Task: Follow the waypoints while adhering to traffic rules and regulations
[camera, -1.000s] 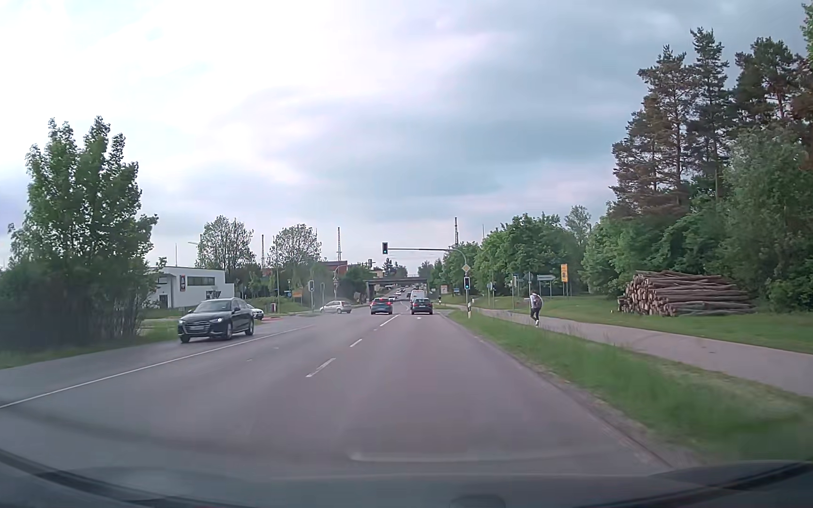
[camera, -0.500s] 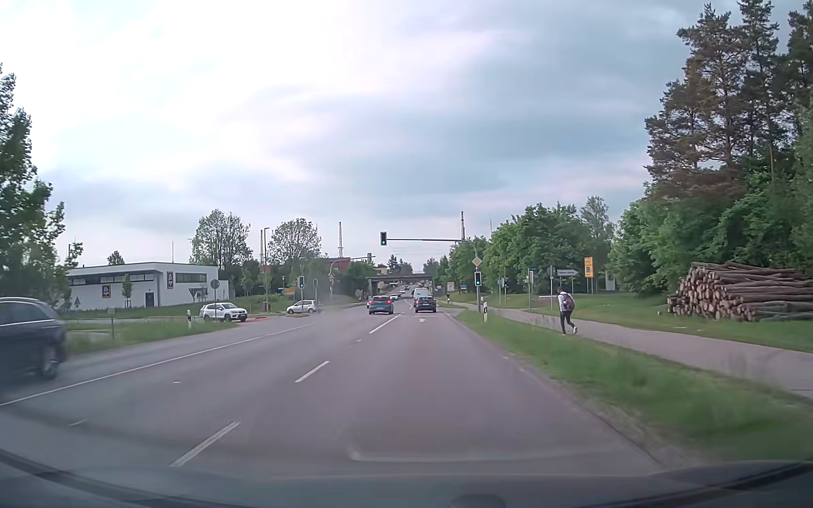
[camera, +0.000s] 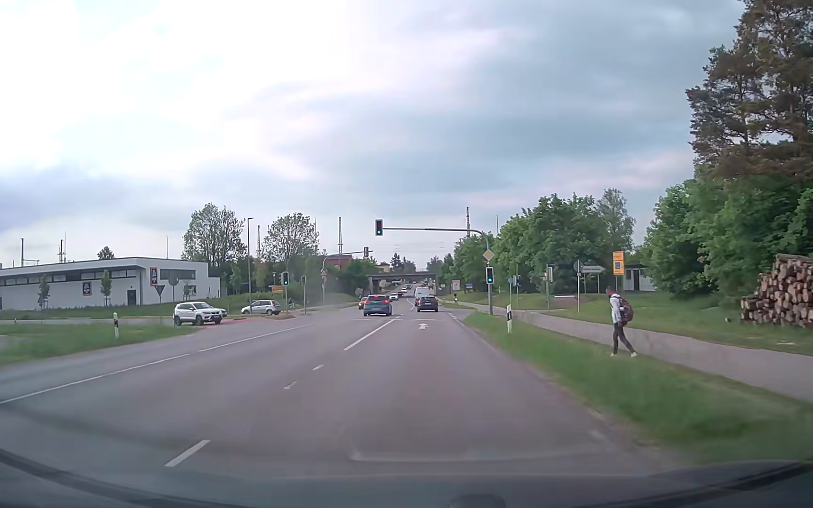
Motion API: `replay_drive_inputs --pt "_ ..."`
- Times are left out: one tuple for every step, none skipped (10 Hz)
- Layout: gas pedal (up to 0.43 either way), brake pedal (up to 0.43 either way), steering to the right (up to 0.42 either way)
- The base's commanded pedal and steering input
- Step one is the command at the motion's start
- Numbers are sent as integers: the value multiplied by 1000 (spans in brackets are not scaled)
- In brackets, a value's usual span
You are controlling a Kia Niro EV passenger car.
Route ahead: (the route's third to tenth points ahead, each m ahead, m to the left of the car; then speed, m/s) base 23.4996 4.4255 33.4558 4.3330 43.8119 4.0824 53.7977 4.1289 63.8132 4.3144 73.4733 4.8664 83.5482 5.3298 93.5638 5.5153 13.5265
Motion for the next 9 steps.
replay_drive_inputs --pt "118 0 -4" --pt "118 0 -4" --pt "118 0 -4" --pt "118 0 -4" --pt "118 0 -4" --pt "118 0 -4" --pt "118 0 -3" --pt "118 0 -3" --pt "118 0 -3"
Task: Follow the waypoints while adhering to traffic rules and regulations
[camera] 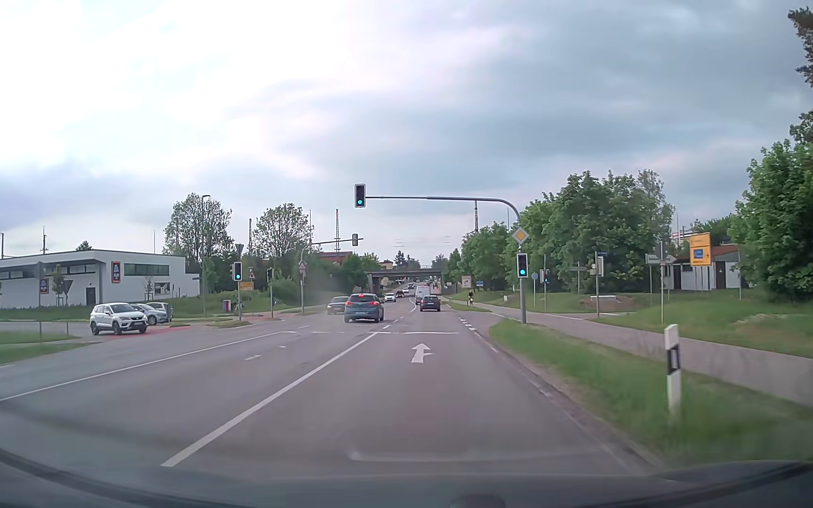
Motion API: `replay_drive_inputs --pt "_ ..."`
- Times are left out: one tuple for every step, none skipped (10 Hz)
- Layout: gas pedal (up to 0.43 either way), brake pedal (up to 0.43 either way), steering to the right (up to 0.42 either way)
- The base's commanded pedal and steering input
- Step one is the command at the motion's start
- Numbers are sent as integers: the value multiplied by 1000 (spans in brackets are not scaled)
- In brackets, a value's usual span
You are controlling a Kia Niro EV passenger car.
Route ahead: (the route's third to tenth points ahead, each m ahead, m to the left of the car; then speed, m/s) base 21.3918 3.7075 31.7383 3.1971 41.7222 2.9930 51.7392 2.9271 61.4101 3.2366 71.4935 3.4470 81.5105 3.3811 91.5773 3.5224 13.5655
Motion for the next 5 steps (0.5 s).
replay_drive_inputs --pt "118 0 -3" --pt "118 0 0" --pt "118 0 3" --pt "118 0 3" --pt "118 0 3"
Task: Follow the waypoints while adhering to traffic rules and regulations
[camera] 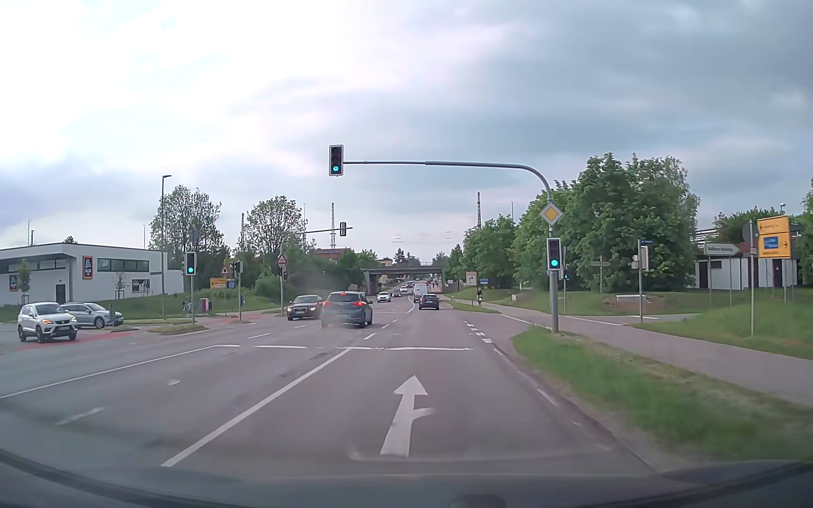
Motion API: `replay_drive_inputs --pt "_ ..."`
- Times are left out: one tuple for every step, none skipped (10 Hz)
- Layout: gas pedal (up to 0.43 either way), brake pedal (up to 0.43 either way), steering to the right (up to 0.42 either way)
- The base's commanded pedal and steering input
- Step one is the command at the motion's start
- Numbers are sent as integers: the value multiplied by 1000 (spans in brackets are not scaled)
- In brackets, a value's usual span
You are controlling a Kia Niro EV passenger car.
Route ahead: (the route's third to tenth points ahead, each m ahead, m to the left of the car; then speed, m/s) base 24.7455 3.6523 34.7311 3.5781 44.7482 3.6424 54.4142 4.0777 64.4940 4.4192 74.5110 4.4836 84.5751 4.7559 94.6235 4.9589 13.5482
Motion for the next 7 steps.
replay_drive_inputs --pt "118 0 3" --pt "110 0 3" --pt "110 0 3" --pt "110 0 3" --pt "110 0 3" --pt "110 0 2" --pt "98 0 1"
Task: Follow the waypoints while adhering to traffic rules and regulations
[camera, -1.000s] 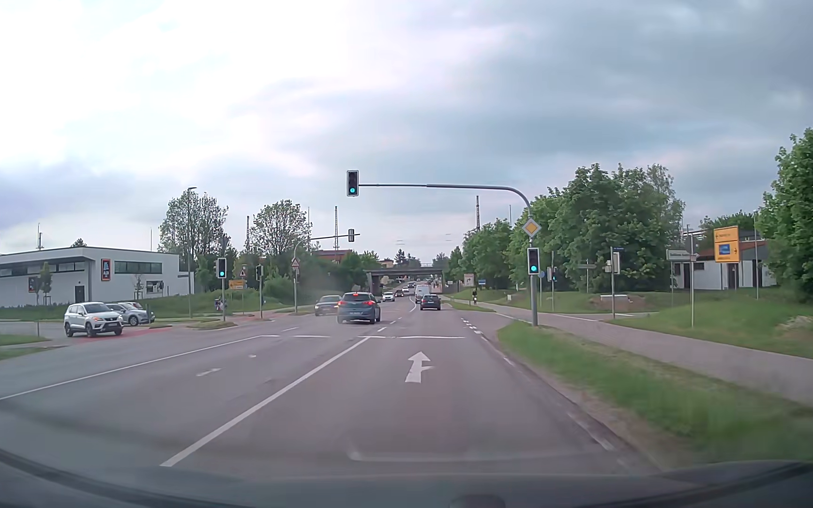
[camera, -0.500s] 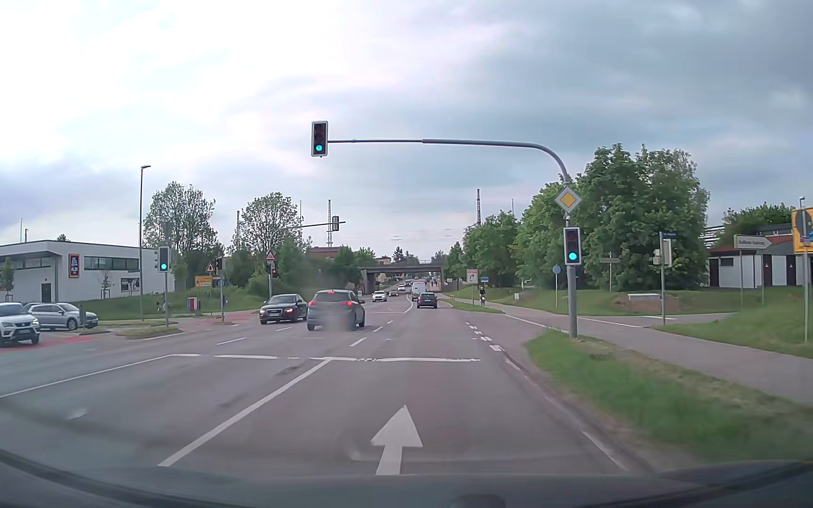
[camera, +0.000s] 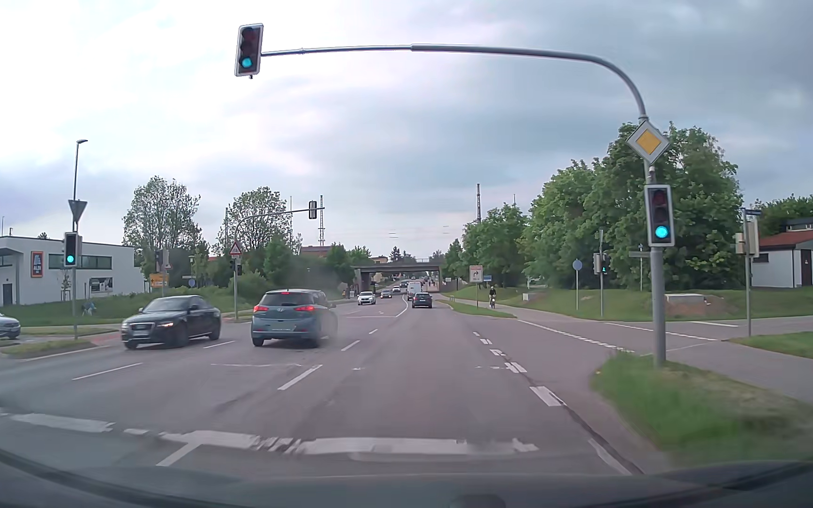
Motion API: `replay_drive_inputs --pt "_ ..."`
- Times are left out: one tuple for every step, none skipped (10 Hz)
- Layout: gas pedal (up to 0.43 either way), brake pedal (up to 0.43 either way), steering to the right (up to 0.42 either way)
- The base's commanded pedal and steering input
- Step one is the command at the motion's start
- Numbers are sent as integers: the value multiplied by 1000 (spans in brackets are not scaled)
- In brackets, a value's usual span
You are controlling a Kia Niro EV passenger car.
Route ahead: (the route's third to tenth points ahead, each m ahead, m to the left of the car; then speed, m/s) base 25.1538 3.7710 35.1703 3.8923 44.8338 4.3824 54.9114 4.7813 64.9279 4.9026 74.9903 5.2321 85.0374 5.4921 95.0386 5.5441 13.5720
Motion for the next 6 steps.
replay_drive_inputs --pt "98 0 0" --pt "98 0 -1" --pt "87 0 -2" --pt "87 0 -3" --pt "87 0 -4" --pt "87 0 -6"
